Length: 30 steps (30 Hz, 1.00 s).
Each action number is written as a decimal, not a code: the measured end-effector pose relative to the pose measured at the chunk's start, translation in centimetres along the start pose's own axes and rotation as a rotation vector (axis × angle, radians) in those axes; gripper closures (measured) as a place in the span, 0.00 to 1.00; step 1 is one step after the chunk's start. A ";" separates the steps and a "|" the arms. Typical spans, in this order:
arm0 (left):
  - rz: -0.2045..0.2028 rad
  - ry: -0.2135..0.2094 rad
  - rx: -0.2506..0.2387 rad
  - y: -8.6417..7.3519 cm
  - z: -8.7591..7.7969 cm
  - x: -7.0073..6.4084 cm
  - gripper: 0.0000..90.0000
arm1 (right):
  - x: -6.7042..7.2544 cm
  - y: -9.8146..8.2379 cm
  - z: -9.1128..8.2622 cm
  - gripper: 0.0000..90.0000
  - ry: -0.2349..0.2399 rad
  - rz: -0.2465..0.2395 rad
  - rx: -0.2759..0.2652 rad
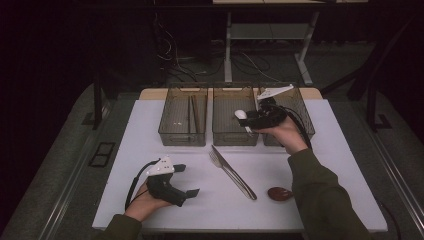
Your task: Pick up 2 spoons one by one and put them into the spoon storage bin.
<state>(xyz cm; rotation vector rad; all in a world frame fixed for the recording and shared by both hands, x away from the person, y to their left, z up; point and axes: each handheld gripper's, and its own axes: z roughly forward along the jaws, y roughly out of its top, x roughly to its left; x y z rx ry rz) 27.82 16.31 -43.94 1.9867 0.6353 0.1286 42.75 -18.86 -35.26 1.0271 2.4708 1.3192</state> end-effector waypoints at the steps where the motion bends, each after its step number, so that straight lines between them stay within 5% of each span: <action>1: 0.000 0.000 0.000 0.0 0.0 0.0 0.00 | 0.1 -0.3 -0.2 0.50 0.003 -0.001 -0.001; 30: 0.004 0.001 0.003 0.0 0.0 0.0 0.00 | 1.7 -7.9 -5.6 0.38 0.011 -0.026 0.028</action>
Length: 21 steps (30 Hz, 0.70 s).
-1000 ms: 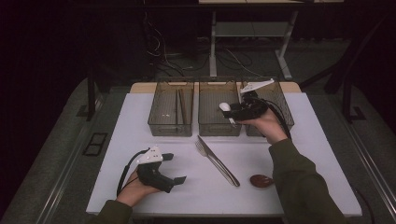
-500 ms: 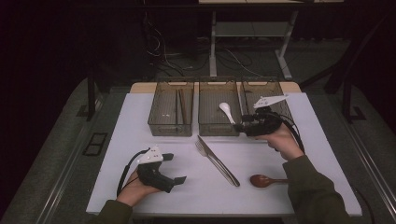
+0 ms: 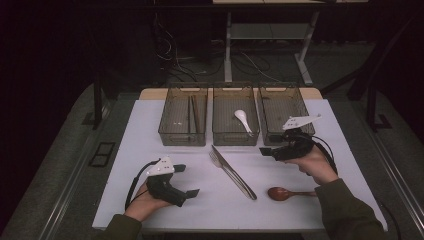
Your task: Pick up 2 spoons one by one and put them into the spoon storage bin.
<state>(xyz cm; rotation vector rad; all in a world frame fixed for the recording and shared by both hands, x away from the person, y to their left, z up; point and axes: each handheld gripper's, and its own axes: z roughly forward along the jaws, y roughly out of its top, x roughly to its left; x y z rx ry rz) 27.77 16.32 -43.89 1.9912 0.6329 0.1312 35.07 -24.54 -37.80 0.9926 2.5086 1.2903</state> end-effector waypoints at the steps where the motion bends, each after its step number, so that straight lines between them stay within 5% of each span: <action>1: 0.000 0.000 0.000 0.0 0.0 0.0 0.00 | 0.1 -0.2 -0.2 0.38 0.000 0.002 0.002; 21: 0.003 0.006 0.001 0.0 0.0 -0.1 0.00 | 1.1 -5.1 -3.5 0.37 0.005 0.031 0.037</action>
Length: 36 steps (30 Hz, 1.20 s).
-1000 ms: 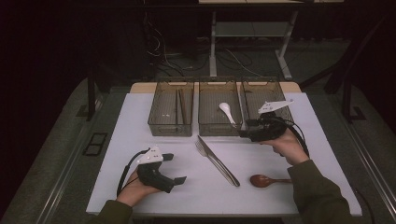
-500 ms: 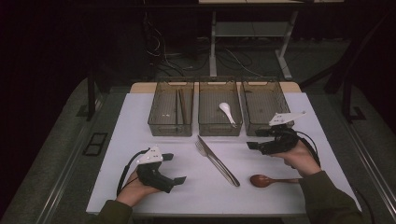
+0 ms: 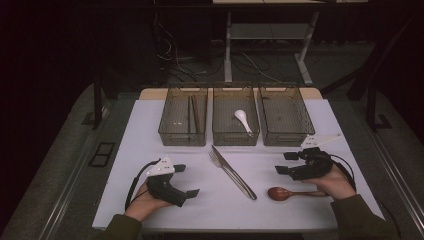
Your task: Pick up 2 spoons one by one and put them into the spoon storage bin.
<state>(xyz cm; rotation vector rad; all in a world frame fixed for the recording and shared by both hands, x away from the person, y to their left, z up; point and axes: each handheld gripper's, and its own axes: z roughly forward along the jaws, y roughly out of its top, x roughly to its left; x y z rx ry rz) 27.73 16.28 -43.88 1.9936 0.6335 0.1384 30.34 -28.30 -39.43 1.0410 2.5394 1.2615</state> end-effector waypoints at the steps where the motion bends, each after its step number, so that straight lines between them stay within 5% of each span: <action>1: -0.001 0.001 -0.001 0.0 0.0 0.0 0.00 | 0.1 -0.3 -0.1 0.37 0.001 0.000 0.004; 17: 0.006 0.004 0.009 0.0 0.0 0.1 0.00 | 1.0 -4.1 -0.7 0.42 0.008 -0.006 0.060; 36: 0.008 0.004 0.016 -0.1 0.1 0.1 0.00 | 2.0 -5.0 1.5 0.51 0.054 -0.081 0.179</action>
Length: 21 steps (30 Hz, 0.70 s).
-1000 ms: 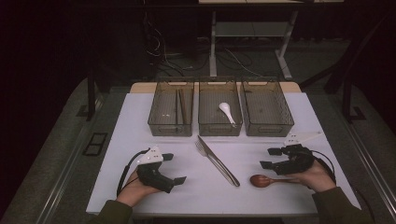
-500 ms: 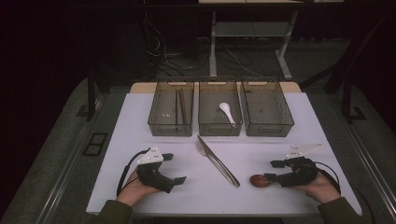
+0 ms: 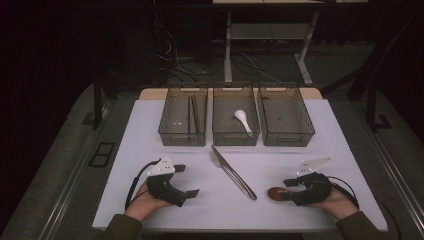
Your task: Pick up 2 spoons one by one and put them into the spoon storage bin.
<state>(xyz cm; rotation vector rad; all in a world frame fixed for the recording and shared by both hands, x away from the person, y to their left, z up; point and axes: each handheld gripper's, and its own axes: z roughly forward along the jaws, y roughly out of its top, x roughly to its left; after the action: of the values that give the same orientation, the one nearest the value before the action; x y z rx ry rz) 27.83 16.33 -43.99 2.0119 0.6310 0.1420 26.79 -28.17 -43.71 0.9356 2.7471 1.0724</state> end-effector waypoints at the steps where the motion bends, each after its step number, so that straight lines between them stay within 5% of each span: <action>1: 0.001 0.000 0.000 0.0 0.0 0.0 0.00 | 0.0 0.0 0.1 0.51 0.003 -0.002 0.006; 21: 0.003 -0.002 0.002 0.0 0.0 0.0 0.00 | 0.7 -0.1 0.4 0.73 0.038 -0.096 0.059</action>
<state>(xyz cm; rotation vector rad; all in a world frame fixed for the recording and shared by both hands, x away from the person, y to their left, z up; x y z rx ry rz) 27.83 16.31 -44.00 2.0145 0.6264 0.1413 26.26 -27.64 -43.96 0.7883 2.8366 1.0099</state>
